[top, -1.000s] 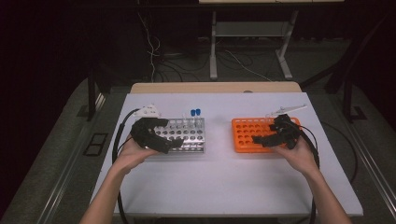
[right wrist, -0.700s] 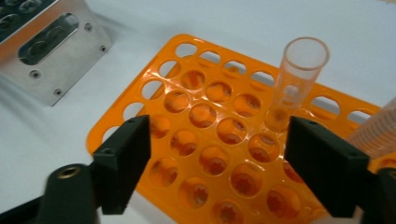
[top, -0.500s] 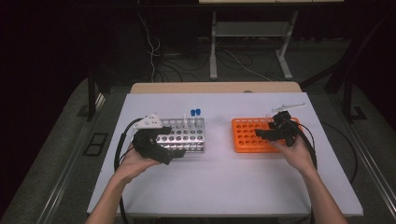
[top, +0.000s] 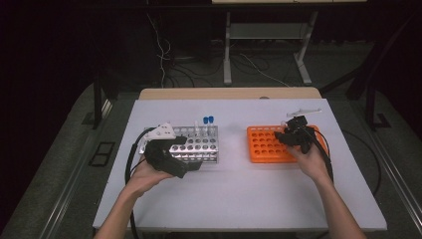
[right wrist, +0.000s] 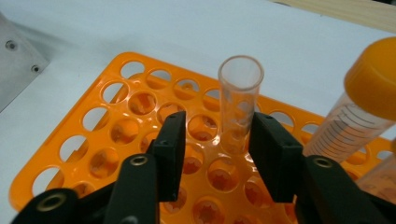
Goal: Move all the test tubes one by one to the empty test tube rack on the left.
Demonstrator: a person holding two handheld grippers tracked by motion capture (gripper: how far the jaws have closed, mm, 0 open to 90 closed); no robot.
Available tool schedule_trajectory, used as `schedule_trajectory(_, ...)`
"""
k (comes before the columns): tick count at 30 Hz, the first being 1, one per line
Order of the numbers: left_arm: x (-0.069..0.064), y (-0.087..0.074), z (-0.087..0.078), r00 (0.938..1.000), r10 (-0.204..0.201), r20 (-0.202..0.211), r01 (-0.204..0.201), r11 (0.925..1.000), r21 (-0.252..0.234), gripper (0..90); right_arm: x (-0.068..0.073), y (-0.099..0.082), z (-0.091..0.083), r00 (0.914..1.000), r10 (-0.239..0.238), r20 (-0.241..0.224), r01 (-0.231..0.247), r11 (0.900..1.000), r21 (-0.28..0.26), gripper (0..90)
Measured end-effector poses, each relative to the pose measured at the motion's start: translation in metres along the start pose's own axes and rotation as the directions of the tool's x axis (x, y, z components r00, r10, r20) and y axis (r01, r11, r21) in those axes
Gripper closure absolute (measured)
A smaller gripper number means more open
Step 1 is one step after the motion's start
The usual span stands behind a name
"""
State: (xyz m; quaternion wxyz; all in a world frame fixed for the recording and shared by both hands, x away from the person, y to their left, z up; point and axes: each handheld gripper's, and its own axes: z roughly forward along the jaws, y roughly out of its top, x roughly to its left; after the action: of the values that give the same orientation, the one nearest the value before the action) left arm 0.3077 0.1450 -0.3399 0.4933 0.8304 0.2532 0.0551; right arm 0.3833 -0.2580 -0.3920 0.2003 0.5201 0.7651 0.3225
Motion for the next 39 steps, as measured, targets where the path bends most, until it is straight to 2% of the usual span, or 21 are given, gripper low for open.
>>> schedule_trajectory(13, -0.005, -0.002, 0.004, 0.9998, 0.013, 0.016, -0.013, 0.9999, 0.005, 0.0, 0.003, 0.001, 0.004, 0.9965, 0.0, 0.084, 0.001, 0.9999, -0.016, 73.6)
schedule_trajectory(21, -0.006, -0.002, 0.005, 0.9998, 0.014, 0.015, -0.014, 0.9999, 0.006, 0.0, 0.004, 0.0, 0.004, 0.9955, -0.004, 0.095, 0.006, 0.9999, -0.016, 74.9)
schedule_trajectory(25, -0.005, -0.002, 0.006, 0.9998, 0.014, 0.015, -0.014, 0.9998, 0.01, 0.0, 0.005, 0.002, -0.001, 0.9948, -0.021, 0.1, 0.025, 0.999, -0.038, 74.9)
schedule_trajectory(31, -0.005, 0.0, 0.004, 0.9999, 0.012, 0.009, -0.012, 0.9999, 0.011, 0.0, 0.008, 0.006, -0.016, 0.994, -0.038, 0.102, 0.046, 0.9961, -0.075, 75.0)
schedule_trajectory(34, -0.005, 0.001, 0.004, 0.9999, 0.013, 0.011, -0.013, 0.9998, 0.017, 0.0, 0.01, 0.01, -0.026, 0.9974, -0.032, 0.064, 0.039, 0.994, -0.102, 75.0)
schedule_trajectory(39, -0.006, 0.005, 0.004, 0.9997, 0.02, 0.013, -0.02, 0.9994, 0.026, 0.0, 0.018, 0.017, -0.039, 0.9972, -0.066, 0.035, 0.07, 0.9895, -0.127, 75.0)
